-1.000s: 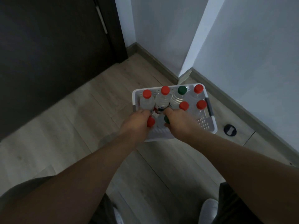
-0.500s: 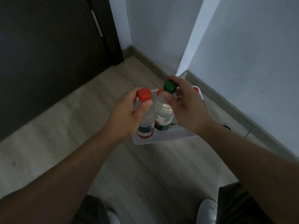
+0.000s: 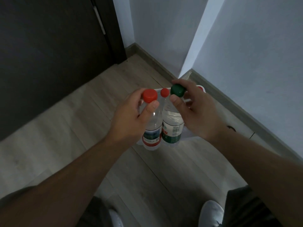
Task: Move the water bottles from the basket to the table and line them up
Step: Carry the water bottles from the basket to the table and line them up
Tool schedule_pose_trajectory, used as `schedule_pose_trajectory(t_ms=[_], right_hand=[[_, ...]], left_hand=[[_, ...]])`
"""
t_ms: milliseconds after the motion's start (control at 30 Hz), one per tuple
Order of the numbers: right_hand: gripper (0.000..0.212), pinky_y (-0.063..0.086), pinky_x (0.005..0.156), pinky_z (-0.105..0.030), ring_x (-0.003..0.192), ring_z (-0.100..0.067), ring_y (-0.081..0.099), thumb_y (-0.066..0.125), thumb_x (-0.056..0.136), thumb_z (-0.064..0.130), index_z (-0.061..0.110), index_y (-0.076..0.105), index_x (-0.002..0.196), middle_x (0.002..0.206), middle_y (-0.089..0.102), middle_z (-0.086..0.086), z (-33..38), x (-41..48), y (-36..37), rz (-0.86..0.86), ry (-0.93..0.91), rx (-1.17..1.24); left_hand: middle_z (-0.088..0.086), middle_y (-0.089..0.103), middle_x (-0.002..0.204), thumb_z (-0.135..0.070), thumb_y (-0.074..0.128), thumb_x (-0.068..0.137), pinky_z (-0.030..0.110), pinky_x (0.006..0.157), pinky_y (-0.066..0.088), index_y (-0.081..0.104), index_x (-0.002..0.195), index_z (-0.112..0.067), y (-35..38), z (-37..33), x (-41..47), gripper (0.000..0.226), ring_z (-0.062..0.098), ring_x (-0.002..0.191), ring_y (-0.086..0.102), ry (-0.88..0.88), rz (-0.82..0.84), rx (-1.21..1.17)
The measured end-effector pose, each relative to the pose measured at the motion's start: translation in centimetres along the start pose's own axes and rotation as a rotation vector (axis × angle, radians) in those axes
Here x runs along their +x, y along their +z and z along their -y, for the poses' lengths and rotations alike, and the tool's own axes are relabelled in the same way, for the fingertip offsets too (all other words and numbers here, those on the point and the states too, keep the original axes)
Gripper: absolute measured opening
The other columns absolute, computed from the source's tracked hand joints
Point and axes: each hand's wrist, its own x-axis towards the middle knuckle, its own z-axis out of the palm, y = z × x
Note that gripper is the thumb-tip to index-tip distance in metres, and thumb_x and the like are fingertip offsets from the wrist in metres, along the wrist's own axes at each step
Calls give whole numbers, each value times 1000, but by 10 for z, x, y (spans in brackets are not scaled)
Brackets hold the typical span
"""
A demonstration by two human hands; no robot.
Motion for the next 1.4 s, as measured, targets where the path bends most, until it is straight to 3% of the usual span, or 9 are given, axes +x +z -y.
schedule_pose_trajectory(t_ms=[100,200,333,467,767,933,1100,1267,1400], right_hand=[[37,41,87,1,98,20,52,56,103,38,28,54,138,114,56,27,-4,-3,-1,45,27,52],[20,49,83,-8,101,17,59,57,100,41,40,55,119,107,62,27,-10,-7,2,203,62,194],[64,57,95,-33,123,-10,63,81,87,29,31,46,140,131,63,10,-29,-16,10,343,123,399],[67,58,97,-33,121,-6,64,88,80,23,34,51,135,130,66,13,-45,-22,18,402,241,423],[67,54,103,-51,120,-18,67,89,79,27,23,55,136,129,70,1,-49,-23,32,322,422,568],[50,53,104,-52,107,-12,72,80,83,14,30,62,126,115,76,8,-37,-6,18,196,506,690],[48,55,101,-50,106,-21,74,79,79,16,30,63,122,115,76,0,-22,5,0,127,497,861],[64,60,92,-49,100,-15,75,93,64,52,32,67,120,109,77,6,-19,9,4,88,487,497],[46,58,70,-23,81,-5,72,90,73,38,29,66,110,92,75,9,-22,10,-1,-43,481,202]], left_hand=[[-23,65,109,-54,56,95,25,84,56,57,119,-37,1,1,-3,29,-2,102,63,-25,20,-51],[-23,68,113,-56,55,95,24,88,56,56,124,-38,6,7,-8,34,-1,109,65,-88,89,-131],[-12,68,126,-29,73,93,37,99,54,50,136,-37,10,15,-12,49,8,120,64,-200,237,-309],[-8,70,126,-16,88,77,48,103,53,51,136,-31,16,37,-14,71,13,120,65,-312,251,-317],[-15,75,111,-6,83,80,23,86,58,60,123,-27,29,45,-15,53,4,106,70,-391,106,-387],[2,74,121,-32,88,73,52,98,56,61,132,-20,18,28,5,66,23,111,71,-472,8,-630],[2,70,129,-54,97,47,58,100,52,56,136,-28,5,20,16,102,28,119,67,-504,-61,-687],[-6,75,116,-31,96,63,39,90,60,63,129,-25,10,11,15,74,14,106,72,-428,-39,-376],[-14,72,100,-18,93,65,10,68,53,62,116,-30,9,12,10,61,1,90,69,-316,-100,-62]])
